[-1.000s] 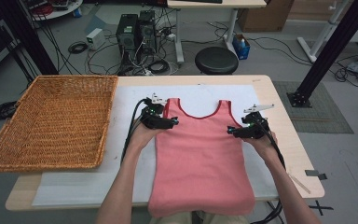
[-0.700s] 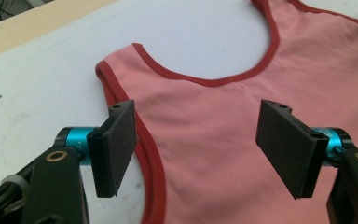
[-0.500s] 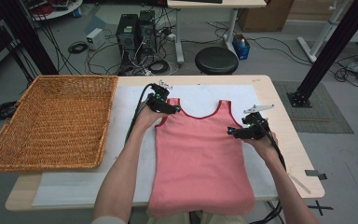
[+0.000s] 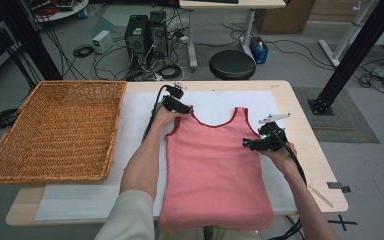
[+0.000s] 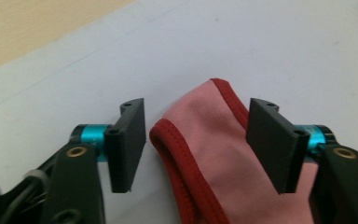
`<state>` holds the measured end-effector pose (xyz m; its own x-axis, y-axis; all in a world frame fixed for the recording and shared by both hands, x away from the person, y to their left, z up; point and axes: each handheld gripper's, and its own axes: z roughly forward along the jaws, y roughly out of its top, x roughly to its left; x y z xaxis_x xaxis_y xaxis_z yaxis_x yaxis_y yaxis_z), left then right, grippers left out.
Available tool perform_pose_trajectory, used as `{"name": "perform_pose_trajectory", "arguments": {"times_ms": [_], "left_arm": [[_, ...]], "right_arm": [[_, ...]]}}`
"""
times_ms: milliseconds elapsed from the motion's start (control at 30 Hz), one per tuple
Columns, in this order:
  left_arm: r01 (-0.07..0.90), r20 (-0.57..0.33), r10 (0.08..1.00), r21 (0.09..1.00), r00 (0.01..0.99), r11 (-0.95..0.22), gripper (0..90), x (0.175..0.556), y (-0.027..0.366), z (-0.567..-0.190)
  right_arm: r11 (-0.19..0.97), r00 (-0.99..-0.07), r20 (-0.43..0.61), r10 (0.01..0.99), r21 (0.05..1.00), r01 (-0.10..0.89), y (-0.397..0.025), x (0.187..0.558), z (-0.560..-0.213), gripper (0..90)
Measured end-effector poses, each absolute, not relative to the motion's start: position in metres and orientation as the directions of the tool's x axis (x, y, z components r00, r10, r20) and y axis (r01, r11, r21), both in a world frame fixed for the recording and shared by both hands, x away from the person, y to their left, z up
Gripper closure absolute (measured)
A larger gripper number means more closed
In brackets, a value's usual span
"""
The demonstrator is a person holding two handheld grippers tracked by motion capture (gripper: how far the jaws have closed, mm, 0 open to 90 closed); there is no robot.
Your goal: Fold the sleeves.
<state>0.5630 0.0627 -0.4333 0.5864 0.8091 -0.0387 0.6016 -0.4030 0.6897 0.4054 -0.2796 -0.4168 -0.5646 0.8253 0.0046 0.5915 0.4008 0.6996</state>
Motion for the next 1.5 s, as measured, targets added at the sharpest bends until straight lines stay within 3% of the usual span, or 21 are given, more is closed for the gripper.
{"name": "perform_pose_trajectory", "arguments": {"times_ms": [200,233,500,600,700,1000,1167,1500], "left_arm": [[0.592,-0.066,0.796,0.706,0.602,-0.389,47.6,0.567,0.063,-0.441],[0.578,-0.039,0.791,0.705,0.610,-0.411,48.8,0.566,0.061,-0.442],[0.566,-0.038,0.773,0.705,0.633,-0.428,50.5,0.564,0.058,-0.441],[0.575,-0.065,0.760,0.696,0.647,-0.430,74.2,0.564,0.060,-0.438],[0.584,-0.094,0.754,0.697,0.650,-0.416,82.3,0.561,0.061,-0.433],[0.496,-0.090,0.696,0.767,0.712,-0.408,82.5,0.536,0.063,-0.398],[0.413,-0.078,0.642,0.823,0.762,-0.390,82.4,0.495,0.063,-0.383],[0.340,-0.017,0.570,0.817,0.822,-0.465,81.6,0.428,0.051,-0.386]], "right_arm": [[0.398,-0.564,0.003,0.826,0.706,0.586,-0.281,0.406,-0.417,21.4],[0.396,-0.561,0.005,0.828,0.702,0.591,-0.281,0.406,-0.417,21.4],[0.392,-0.560,0.005,0.828,0.708,0.587,-0.281,0.404,-0.415,23.9],[0.388,-0.559,0.008,0.829,0.712,0.585,-0.283,0.403,-0.414,23.9],[0.387,-0.557,0.010,0.831,0.709,0.590,-0.284,0.403,-0.414,23.9],[0.389,-0.552,0.006,0.834,0.703,0.595,-0.286,0.404,-0.417,23.9],[0.385,-0.550,0.007,0.835,0.705,0.595,-0.285,0.405,-0.417,23.9],[0.395,-0.559,0.002,0.829,0.706,0.588,-0.283,0.402,-0.417,23.9]]}}
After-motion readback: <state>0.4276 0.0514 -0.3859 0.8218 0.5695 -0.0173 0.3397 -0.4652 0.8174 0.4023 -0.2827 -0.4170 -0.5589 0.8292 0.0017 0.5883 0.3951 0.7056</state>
